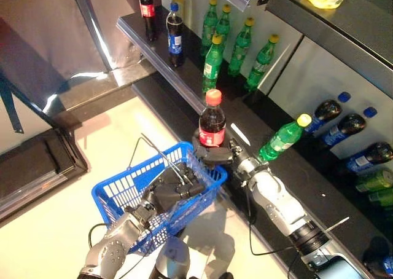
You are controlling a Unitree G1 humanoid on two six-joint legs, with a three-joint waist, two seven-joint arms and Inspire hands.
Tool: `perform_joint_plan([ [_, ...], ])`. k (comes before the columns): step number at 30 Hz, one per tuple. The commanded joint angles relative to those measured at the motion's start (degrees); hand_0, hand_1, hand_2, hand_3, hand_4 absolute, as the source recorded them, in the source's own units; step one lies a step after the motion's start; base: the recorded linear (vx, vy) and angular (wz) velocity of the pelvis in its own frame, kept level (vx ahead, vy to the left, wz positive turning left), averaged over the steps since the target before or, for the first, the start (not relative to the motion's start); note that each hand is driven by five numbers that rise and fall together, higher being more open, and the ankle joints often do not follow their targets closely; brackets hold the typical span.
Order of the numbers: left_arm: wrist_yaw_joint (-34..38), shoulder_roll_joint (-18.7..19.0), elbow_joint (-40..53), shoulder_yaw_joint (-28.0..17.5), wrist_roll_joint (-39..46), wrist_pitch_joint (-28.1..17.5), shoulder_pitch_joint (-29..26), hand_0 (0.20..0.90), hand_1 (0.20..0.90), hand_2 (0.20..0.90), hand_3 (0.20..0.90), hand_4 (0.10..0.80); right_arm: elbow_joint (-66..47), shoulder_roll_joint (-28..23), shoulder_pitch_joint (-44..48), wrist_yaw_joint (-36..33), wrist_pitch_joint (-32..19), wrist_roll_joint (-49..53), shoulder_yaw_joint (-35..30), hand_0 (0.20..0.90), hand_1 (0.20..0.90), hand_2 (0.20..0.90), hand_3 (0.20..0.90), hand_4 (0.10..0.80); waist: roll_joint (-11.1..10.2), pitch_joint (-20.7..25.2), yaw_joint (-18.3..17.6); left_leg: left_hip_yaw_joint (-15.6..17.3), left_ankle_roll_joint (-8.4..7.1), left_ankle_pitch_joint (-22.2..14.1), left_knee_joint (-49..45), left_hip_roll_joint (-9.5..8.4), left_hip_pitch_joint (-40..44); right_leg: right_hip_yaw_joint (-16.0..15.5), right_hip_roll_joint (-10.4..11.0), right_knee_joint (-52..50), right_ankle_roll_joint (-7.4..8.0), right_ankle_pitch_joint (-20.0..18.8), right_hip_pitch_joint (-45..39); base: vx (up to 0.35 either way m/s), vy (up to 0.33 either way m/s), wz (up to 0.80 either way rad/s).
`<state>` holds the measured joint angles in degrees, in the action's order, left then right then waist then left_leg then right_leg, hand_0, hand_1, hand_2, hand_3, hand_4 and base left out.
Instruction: Pick up the drink and place into the basket.
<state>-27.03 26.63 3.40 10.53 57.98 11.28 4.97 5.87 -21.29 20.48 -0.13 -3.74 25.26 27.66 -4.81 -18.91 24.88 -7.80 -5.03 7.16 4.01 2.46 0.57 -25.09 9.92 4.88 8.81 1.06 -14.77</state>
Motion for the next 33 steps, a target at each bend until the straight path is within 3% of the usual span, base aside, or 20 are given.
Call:
perform_joint_plan([
  [1,-13.28,-2.44,15.87,3.41,9.16,-5.52,-8.69,0.300,0.300,0.300,0.200,0.100,-4.74,0.52,4.53,1.91,-9.57,3.09,2.80,0.300,0.300,0.300,0.200,0.100,-0.31,12.91,1.14,-1.50,0.86,-2.18,0.99,0.98,2.48,-0.93,-1.08,-5.70,-3.48,-0.96,3.46,-0.001,-0.037,0.07],
  [17,-18.78,0.54,24.39,6.45,10.05,-5.24,-12.14,0.300,0.300,0.300,0.200,0.100,-0.09,-1.67,7.14,3.27,-4.42,0.55,8.97,0.300,0.300,0.300,0.200,0.100,-2.27,13.33,3.52,-4.15,0.15,-1.89,0.99,0.59,0.89,-1.96,-1.22,-5.14,-3.26,-1.31,3.62,0.005,-0.014,0.08],
  [33,-20.67,2.22,28.36,8.92,12.15,-5.03,-15.78,0.300,0.300,0.300,0.200,0.100,2.59,-4.82,10.53,3.79,-3.65,-16.55,14.71,0.300,0.300,0.300,0.200,0.100,-3.39,13.50,4.10,-4.83,-0.12,-2.00,0.99,0.41,0.04,-2.20,-1.13,-4.85,-2.83,-1.52,3.97,0.000,0.000,0.00],
])
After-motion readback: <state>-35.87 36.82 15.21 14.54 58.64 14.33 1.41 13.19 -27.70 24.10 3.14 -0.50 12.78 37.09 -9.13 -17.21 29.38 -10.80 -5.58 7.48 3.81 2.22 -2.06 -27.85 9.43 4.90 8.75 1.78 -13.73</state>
